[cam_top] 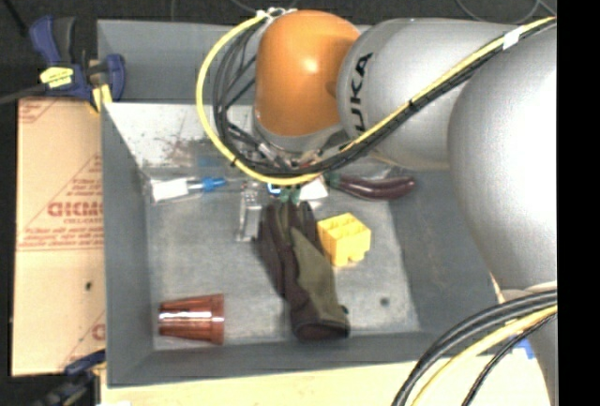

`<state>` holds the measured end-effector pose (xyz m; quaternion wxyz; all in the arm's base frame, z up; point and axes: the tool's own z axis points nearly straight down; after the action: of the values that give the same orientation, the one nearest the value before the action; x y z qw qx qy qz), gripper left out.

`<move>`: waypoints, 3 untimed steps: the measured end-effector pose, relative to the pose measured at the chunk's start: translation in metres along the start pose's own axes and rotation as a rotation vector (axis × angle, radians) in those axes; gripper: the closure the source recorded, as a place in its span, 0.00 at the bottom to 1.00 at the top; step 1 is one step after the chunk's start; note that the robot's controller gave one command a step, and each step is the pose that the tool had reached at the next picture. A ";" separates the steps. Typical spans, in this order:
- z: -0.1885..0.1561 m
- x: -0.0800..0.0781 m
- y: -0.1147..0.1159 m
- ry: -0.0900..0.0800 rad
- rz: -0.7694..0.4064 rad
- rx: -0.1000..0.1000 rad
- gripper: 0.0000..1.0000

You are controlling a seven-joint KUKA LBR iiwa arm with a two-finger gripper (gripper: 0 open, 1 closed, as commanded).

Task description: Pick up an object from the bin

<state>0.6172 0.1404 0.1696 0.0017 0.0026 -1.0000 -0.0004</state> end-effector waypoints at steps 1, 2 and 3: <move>-0.005 -0.001 -0.001 -0.006 0.002 -0.001 0.00; 0.012 -0.004 -0.045 -0.007 0.007 -0.002 0.00; 0.026 0.008 -0.076 -0.006 -0.118 0.004 0.00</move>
Offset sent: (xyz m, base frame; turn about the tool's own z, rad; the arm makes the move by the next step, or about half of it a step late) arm 0.0090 -0.1263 -0.0427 0.0262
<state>0.6094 0.0648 0.1437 -0.0012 0.0614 -0.9981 0.0014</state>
